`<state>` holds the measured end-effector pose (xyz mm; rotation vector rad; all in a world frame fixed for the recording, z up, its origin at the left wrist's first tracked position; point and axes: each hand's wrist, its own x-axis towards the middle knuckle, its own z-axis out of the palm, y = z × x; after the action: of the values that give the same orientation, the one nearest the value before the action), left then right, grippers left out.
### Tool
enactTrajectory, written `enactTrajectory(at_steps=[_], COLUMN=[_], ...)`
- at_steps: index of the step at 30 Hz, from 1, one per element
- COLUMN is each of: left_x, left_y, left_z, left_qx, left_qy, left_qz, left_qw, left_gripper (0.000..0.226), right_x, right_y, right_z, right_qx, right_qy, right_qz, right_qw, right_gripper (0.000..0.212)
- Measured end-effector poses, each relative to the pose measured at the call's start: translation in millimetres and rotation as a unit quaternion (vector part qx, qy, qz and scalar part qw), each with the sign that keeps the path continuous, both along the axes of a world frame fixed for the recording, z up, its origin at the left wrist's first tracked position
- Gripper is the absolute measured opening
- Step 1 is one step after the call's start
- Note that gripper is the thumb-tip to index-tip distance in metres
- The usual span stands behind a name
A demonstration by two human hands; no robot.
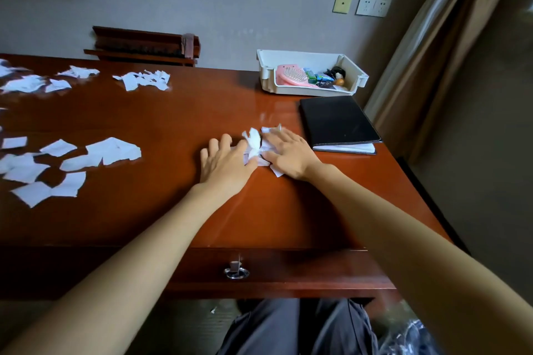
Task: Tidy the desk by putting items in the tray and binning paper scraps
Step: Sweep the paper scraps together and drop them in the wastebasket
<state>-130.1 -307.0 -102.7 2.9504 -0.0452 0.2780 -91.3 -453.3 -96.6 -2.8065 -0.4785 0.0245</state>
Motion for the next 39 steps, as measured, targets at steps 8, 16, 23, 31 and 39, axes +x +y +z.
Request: enactTrajectory(at_steps=[8, 16, 23, 31, 39], left_x=[14, 14, 15, 2, -9], left_y=[-11, -4, 3, -8, -12], left_z=[4, 16, 32, 33, 42], left_qx=[-0.016, -0.107, -0.232, -0.275, -0.266], left_qy=[-0.031, -0.008, 0.024, 0.131, 0.155], left_qz=[0.02, 0.055, 0.072, 0.103, 0.112], left_qw=[0.999, 0.993, 0.97, 0.947, 0.945], left_gripper=[0.037, 0.032, 0.031, 0.027, 0.029], right_x=[-5, -14, -16, -29, -18], right_y=[1, 3, -2, -18, -1], right_z=[-1, 3, 28, 38, 31], right_qx=[-0.048, -0.032, 0.236, 0.171, 0.153], right_qy=[-0.139, -0.156, -0.054, -0.012, 0.085], right_qz=[-0.008, -0.042, -0.171, -0.151, -0.166], right_qw=[0.989, 0.986, 0.955, 0.974, 0.971], right_gripper=[0.034, 0.025, 0.012, 0.047, 0.031])
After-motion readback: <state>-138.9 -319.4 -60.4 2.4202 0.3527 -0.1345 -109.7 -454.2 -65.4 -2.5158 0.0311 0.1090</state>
